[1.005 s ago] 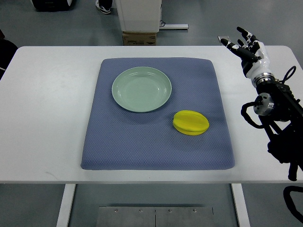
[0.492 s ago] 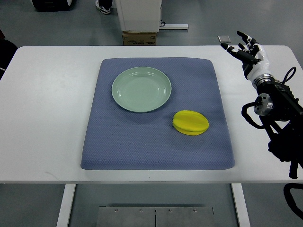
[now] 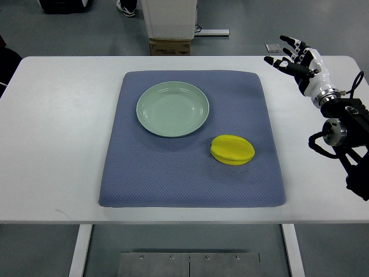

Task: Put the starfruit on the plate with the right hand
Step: 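Reach the open right hand down toward the yellow starfruit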

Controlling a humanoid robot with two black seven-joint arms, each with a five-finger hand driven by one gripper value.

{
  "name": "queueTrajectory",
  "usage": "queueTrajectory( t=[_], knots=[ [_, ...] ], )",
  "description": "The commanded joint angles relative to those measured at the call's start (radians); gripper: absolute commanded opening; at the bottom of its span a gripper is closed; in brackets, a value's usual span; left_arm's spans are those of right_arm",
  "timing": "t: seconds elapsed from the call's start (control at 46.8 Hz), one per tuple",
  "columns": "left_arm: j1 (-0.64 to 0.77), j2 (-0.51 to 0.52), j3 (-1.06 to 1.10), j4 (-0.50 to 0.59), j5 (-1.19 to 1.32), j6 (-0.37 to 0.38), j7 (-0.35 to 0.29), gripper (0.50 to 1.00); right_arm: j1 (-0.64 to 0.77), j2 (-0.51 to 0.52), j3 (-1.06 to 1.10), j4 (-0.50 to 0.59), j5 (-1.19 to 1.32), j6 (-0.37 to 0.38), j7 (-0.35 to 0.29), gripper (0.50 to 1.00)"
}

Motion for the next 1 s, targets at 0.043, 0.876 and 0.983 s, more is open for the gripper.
queueTrajectory(
  t=[0.043,0.876,0.983],
  knots=[
    [0.000,0.000,-0.001,0.000,0.000,0.000,0.000,1.000,-0.027,-0.107,-0.125,0.121,-0.002,0.009,0.033,1.000],
    [0.000,0.000,-0.001,0.000,0.000,0.000,0.000,1.000,-0.046,-0.434,-0.467,0.475,-0.246,0.015,0.052,0.995],
    [0.000,0.000,0.001,0.000,0.000,0.000,0.000,1.000,-0.044,-0.446,-0.495,0.495,-0.271,0.015,0.064,0.995]
  ],
)
